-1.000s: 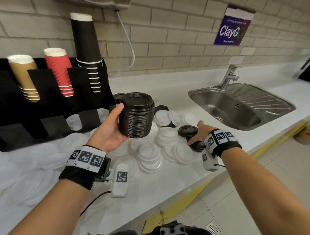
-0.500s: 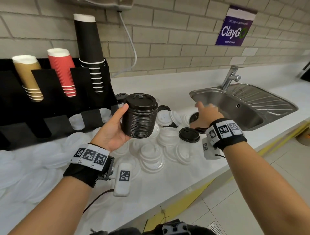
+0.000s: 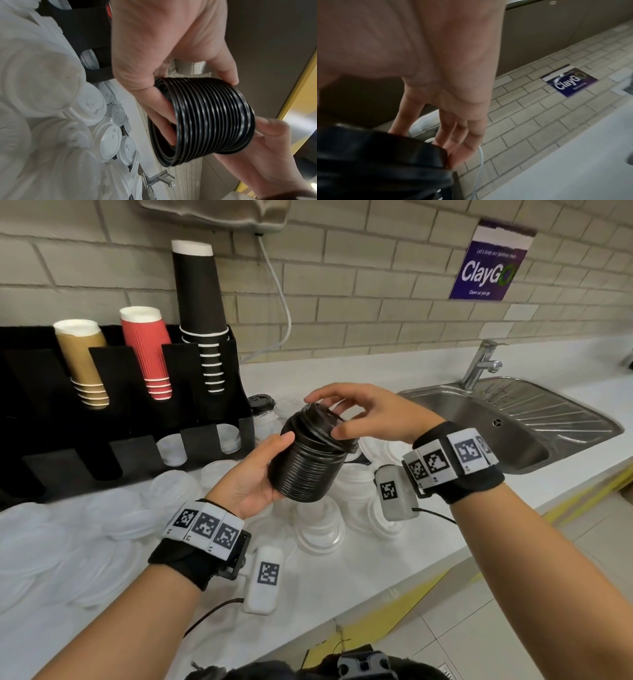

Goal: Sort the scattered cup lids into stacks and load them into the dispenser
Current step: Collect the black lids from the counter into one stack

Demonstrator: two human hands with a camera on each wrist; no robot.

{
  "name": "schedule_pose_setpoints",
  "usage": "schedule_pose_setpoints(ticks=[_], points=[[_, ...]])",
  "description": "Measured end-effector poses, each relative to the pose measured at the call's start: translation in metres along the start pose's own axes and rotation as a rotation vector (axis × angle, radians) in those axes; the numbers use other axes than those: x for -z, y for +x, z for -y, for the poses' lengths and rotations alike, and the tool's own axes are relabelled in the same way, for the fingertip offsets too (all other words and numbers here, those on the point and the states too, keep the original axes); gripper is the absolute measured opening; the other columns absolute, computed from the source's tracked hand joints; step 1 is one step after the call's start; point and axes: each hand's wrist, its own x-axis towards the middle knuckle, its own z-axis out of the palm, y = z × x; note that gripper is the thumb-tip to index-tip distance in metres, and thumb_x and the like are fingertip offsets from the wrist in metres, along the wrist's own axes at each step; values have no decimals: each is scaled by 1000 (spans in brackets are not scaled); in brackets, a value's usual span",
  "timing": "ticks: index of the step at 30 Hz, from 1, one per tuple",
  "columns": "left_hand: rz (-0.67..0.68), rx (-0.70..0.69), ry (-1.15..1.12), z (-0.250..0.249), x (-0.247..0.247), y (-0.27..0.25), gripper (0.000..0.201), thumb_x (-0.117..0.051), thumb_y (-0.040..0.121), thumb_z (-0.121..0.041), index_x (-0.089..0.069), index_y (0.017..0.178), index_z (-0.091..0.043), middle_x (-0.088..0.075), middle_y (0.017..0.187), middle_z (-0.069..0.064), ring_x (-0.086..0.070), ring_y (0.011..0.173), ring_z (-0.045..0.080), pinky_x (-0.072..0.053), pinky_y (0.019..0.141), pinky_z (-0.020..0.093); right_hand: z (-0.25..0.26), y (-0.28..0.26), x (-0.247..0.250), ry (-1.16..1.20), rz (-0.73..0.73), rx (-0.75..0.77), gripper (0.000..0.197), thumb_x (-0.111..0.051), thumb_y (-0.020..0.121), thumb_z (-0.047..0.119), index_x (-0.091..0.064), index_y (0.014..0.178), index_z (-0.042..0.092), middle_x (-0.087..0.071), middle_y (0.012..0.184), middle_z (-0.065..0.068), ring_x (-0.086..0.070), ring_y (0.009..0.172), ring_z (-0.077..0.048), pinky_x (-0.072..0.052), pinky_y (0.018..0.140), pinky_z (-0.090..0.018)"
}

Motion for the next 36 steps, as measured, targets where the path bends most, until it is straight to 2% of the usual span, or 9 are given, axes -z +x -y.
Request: schedule_pose_setpoints(ticks=[5, 12, 17, 19, 22, 25, 27, 31, 36], points=[[-18, -12, 43, 0, 0, -5, 56, -69, 73, -40, -59, 124, -20, -71, 115, 5, -70, 102, 20, -58, 70, 36, 5, 4, -8, -91, 12, -7, 51, -71, 80, 8, -61, 125, 30, -60, 123, -2, -55, 110, -17, -47, 95, -26], [-38, -21, 43, -1, -3, -9, 66, -65, 74, -38, -53, 134, -16, -65, 125, 11, -65, 109, 25, -59, 72, 38, 5, 7, -14, -102, 23, -12, 51, -73, 77, 13, -63, 121, 38, -57, 117, 4, -53, 110, -14, -48, 97, -33], [-11, -12, -19, -1, -5, -10, 64, -63, 74, -43, -55, 131, -14, -68, 121, 10, -68, 105, 24, -59, 71, 36, 4, 2, -11, -57, 29, 33, 53, -77, 78, 27, -57, 125, 43, -55, 123, 4, -51, 111, -7, -48, 91, -22], [13, -17, -67, -3, -4, -10, 60, -62, 75, -41, -57, 128, -14, -71, 116, 8, -70, 101, 22, -59, 69, 34, 0, -2, -1, 23, -93, 10, 45, -72, 81, 37, -57, 124, 43, -55, 123, 6, -53, 110, -4, -48, 88, -19], [29, -35, -119, -5, -2, -10, 55, -59, 79, -39, -57, 128, -15, -68, 121, 10, -68, 106, 25, -59, 72, 36, -27, -8, 20, -68, -271, -164, 26, -61, 92, 30, -63, 117, 23, -60, 117, 5, -57, 102, -12, -44, 78, -18], [35, -40, -122, -6, -1, -10, 55, -56, 81, -41, -57, 130, -15, -66, 125, 12, -66, 110, 27, -59, 75, 37, -72, -15, 31, -517, -67, -603, 37, -55, 95, 36, -59, 121, 11, -60, 123, -5, -55, 99, -19, -40, 79, -24], [40, -43, -130, -6, 2, -10, 54, -55, 81, -42, -58, 128, -15, -66, 125, 12, -66, 111, 27, -59, 76, 37, -100, -19, 24, -668, 95, -790, 52, -56, 92, 44, -53, 129, 8, -55, 131, -9, -53, 102, -22, -40, 85, -27], [54, -35, -139, -5, 0, -9, 52, -55, 81, -41, -59, 125, -15, -69, 120, 11, -68, 106, 25, -59, 73, 35, -136, -24, 10, -590, 94, -854, 70, -62, 85, 53, -36, 142, 22, -46, 142, -6, -45, 127, -25, -35, 106, -35], [52, -31, -137, -3, -2, -8, 53, -54, 81, -41, -59, 126, -15, -70, 119, 11, -69, 105, 25, -59, 71, 34, -152, -16, -2, -644, 79, -842, 63, -61, 86, 52, -42, 137, 21, -48, 137, -8, -48, 123, -27, -35, 90, -30]])
